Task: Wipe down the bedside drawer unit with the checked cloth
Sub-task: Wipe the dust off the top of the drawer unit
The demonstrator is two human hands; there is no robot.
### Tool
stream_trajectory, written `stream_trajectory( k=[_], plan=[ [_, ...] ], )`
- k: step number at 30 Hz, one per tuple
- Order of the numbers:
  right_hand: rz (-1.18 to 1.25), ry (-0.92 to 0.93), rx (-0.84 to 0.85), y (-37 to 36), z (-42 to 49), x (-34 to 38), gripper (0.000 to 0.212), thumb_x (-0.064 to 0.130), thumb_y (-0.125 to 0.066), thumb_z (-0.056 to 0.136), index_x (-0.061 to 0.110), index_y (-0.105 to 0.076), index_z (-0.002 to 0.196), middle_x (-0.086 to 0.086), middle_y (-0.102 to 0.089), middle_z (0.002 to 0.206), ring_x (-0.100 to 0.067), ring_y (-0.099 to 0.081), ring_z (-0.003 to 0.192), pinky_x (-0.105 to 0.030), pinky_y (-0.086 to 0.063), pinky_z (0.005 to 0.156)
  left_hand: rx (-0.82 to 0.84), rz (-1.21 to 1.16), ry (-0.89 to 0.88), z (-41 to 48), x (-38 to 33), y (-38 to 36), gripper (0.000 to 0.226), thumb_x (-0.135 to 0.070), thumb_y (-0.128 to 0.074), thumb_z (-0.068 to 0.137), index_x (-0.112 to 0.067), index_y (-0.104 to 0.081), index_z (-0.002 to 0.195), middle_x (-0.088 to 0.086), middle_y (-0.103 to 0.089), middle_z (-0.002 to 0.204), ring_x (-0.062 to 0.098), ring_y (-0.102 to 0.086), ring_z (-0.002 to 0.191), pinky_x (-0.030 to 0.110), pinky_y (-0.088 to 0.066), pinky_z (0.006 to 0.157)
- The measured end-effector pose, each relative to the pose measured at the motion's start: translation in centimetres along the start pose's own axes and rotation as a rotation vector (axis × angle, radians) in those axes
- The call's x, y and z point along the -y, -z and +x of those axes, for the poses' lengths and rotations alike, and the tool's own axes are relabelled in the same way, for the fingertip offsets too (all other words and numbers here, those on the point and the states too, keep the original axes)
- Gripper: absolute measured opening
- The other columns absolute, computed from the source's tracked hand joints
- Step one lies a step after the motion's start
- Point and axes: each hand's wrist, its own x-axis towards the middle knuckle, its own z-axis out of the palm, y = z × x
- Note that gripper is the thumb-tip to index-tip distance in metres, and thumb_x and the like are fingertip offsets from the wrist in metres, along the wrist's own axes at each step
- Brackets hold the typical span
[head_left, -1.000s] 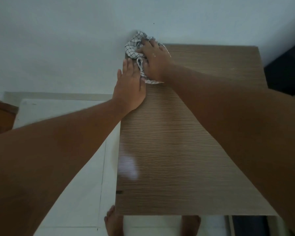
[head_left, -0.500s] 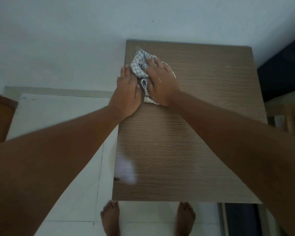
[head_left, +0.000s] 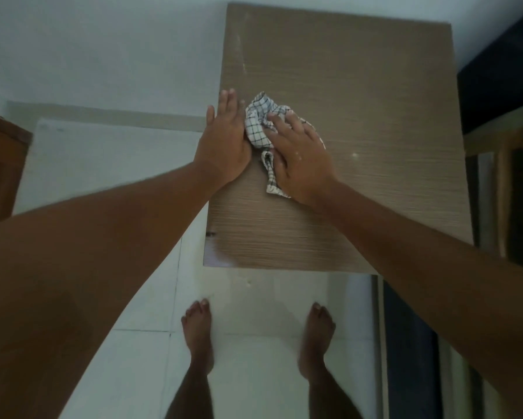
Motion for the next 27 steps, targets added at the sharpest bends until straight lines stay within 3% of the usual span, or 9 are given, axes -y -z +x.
stream_trajectory(
  k=[3, 10, 20, 24, 27],
  plan=[
    [0.076, 0.028, -0.036, -0.6, -3.4, 1.0, 0.049, 0.025, -0.037, 0.098, 0.009, -0.055, 0.140, -0.012, -0.051, 0.151, -0.036, -0.039, 0.145, -0.050, -0.027, 0.120, 0.039, 0.033, -0.008, -1.3, -0.2, 0.0, 0.069, -0.033, -0.041, 0.104, 0.005, -0.016, 0.156, 0.025, -0.005, 0.166, 0.035, 0.002, 0.156, 0.051, -0.001, 0.127],
    [0.215, 0.150, -0.026, -2.1, -10.9, 3.0, 0.040, 0.020, -0.040, 0.100, 0.014, -0.064, 0.131, -0.007, -0.060, 0.142, -0.030, -0.047, 0.139, -0.046, -0.035, 0.116, -0.023, -0.035, 0.010, -2.9, -0.6, -0.5, 0.059, -0.019, -0.025, 0.102, 0.006, -0.021, 0.155, 0.025, -0.011, 0.166, 0.036, -0.002, 0.156, 0.049, -0.002, 0.126],
    [0.324, 0.236, -0.058, -3.7, -18.5, 5.3, 0.031, 0.012, -0.048, 0.102, 0.018, -0.068, 0.125, 0.001, -0.064, 0.134, -0.013, -0.050, 0.134, -0.032, -0.033, 0.116, -0.047, -0.047, 0.017, -3.5, -0.7, -0.8, 0.057, -0.019, -0.024, 0.104, 0.006, -0.022, 0.155, 0.025, -0.011, 0.165, 0.037, -0.003, 0.156, 0.051, -0.004, 0.127],
    [0.341, 0.261, -0.016, -4.3, -20.6, 5.6, 0.032, 0.020, -0.041, 0.108, 0.018, -0.069, 0.123, 0.001, -0.065, 0.132, -0.013, -0.053, 0.132, -0.029, -0.034, 0.116, -0.055, -0.054, 0.014, -3.4, -0.6, -0.9, 0.054, -0.015, -0.028, 0.106, 0.005, -0.020, 0.156, 0.024, -0.009, 0.166, 0.035, 0.000, 0.156, 0.049, -0.002, 0.127],
    [0.416, 0.217, -0.021, -4.8, -23.0, 6.0, 0.025, 0.016, -0.056, 0.101, 0.015, -0.069, 0.123, -0.002, -0.066, 0.130, -0.010, -0.054, 0.128, -0.032, -0.043, 0.110, -0.051, -0.061, 0.020, -3.3, -0.7, -0.8, 0.055, -0.015, -0.028, 0.106, 0.005, -0.019, 0.156, 0.023, -0.009, 0.167, 0.035, 0.000, 0.156, 0.049, -0.002, 0.127]
  ],
)
